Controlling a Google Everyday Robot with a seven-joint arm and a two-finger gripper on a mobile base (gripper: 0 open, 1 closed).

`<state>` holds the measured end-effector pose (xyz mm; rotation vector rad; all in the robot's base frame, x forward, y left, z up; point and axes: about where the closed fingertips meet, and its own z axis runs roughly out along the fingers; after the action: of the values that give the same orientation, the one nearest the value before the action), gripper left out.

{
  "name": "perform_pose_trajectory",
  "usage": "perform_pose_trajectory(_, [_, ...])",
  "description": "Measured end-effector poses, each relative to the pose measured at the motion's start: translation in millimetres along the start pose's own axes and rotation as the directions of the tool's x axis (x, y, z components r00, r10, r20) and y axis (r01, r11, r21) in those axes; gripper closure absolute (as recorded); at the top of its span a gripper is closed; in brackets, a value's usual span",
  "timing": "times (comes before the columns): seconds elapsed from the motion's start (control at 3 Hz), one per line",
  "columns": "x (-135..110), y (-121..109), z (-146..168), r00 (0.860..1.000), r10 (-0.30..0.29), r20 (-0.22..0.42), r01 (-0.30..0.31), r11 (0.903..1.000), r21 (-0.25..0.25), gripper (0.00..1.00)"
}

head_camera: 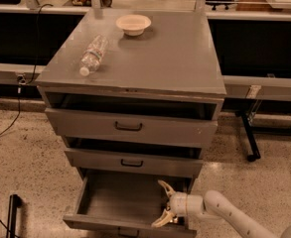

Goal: Place orange can into bottom drawer

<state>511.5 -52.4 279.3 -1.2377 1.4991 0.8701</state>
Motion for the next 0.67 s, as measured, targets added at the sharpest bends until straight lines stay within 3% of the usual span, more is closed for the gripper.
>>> perform_pose_trajectory(0.33, [-17.9, 12.6, -26.9, 0.995, -0.065, 0.080, 0.066, 0.9978, -0.003, 0.00])
perform_pose_trajectory(0.67, [-27.9, 29.8, -70.5, 0.983, -0.138, 0.122, 0.135, 0.9905, 0.026, 0.00])
